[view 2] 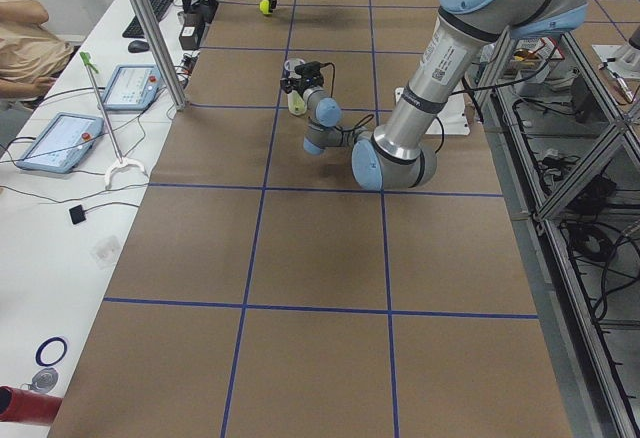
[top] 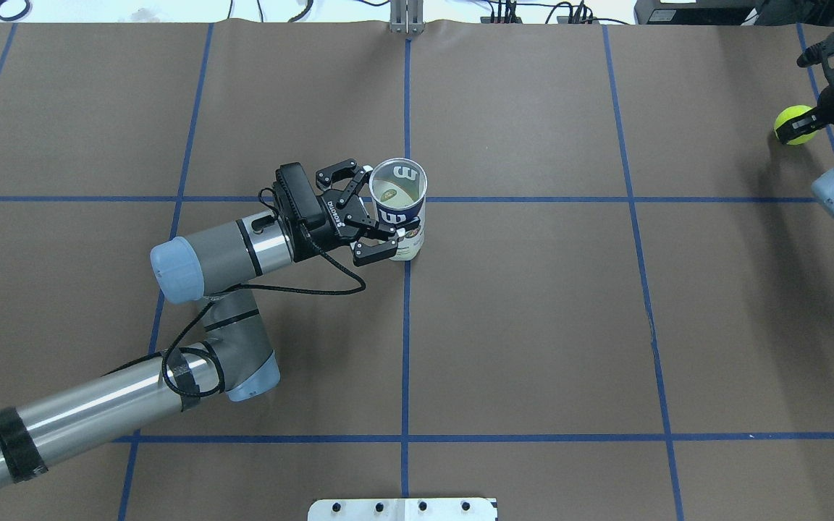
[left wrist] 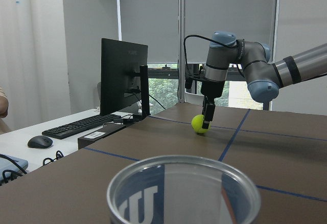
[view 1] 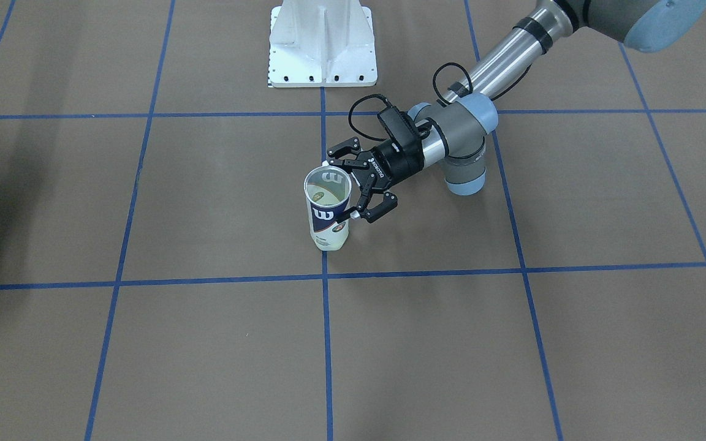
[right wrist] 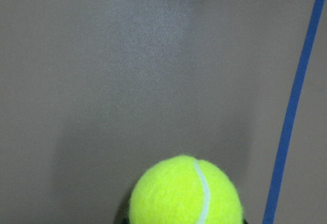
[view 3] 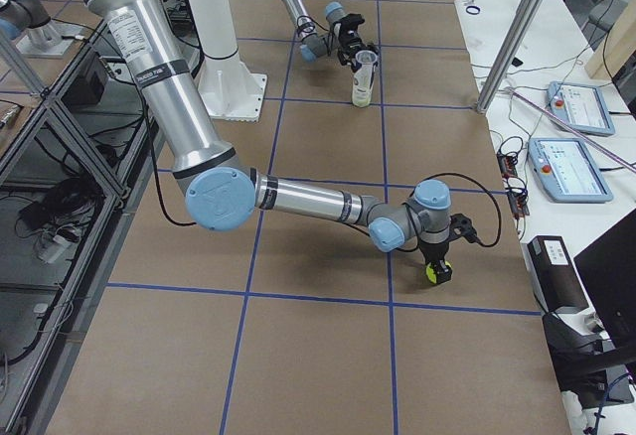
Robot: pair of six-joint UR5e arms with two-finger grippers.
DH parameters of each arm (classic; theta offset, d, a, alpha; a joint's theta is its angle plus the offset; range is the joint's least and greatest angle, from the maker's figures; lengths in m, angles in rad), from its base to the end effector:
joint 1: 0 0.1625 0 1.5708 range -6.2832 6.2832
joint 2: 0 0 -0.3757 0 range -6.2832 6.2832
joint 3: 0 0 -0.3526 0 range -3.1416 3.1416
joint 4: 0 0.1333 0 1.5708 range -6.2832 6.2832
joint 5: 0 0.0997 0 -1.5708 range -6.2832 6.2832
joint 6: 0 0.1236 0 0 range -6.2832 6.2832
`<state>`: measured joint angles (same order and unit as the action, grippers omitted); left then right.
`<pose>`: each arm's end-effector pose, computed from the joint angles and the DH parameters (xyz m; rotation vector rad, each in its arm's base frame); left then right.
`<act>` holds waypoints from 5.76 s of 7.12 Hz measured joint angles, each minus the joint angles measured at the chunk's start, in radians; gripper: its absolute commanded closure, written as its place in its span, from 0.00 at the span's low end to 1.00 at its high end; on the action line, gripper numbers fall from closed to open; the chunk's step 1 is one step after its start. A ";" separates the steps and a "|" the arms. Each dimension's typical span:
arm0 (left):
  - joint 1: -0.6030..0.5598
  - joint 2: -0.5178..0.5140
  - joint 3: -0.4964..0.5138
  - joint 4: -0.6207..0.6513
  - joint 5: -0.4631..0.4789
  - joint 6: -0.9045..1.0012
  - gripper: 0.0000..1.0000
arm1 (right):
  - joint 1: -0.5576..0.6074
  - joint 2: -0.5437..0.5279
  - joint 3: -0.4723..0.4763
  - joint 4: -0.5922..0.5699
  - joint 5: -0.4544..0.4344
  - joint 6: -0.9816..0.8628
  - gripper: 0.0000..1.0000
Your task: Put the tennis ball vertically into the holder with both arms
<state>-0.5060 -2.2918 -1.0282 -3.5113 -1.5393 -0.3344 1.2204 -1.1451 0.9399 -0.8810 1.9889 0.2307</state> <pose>0.5007 -0.4343 0.2327 1.6530 1.3664 0.3982 -0.1420 -0.6308 0.6300 0.3406 -0.5303 -0.2170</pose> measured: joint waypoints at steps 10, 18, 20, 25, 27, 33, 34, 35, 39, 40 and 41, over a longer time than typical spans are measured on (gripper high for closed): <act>0.003 -0.003 -0.001 0.001 0.001 -0.001 0.05 | -0.415 0.334 0.854 -0.761 -0.020 1.087 1.00; 0.003 -0.006 0.002 0.003 0.001 -0.002 0.05 | -0.585 0.580 0.762 -0.933 -0.160 1.232 0.01; 0.001 -0.006 0.002 0.003 0.001 -0.001 0.05 | -0.585 0.579 0.769 -0.934 -0.160 1.231 0.01; -0.002 -0.005 -0.002 0.002 0.001 -0.002 0.02 | -0.481 0.488 0.824 -0.966 -0.078 1.014 0.00; -0.004 -0.004 -0.006 0.001 0.000 -0.002 0.01 | -0.317 0.362 0.843 -0.963 0.036 0.746 0.00; -0.061 -0.003 -0.108 0.002 -0.001 -0.016 0.01 | 0.078 0.052 0.773 -0.940 0.203 -0.021 0.00; -0.090 0.006 -0.112 0.010 -0.002 -0.016 0.01 | 0.139 -0.007 0.728 -0.896 0.233 -0.108 0.00; -0.127 0.024 -0.114 0.030 -0.010 -0.016 0.01 | 0.202 -0.078 0.675 -0.840 0.259 -0.166 0.00; -0.380 0.203 -0.114 0.137 -0.167 -0.015 0.01 | 0.333 -0.371 0.611 -0.605 0.269 -0.209 0.00; -0.455 0.243 -0.114 0.187 -0.252 -0.015 0.01 | 0.336 -0.405 0.610 -0.570 0.267 -0.209 0.00; -0.537 0.279 -0.114 0.249 -0.350 -0.014 0.01 | 0.337 -0.422 0.609 -0.555 0.266 -0.209 0.00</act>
<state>-1.0426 -2.0128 -1.1426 -3.2620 -1.8897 -0.3484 1.5578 -1.5676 1.5486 -1.4361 2.2548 0.0215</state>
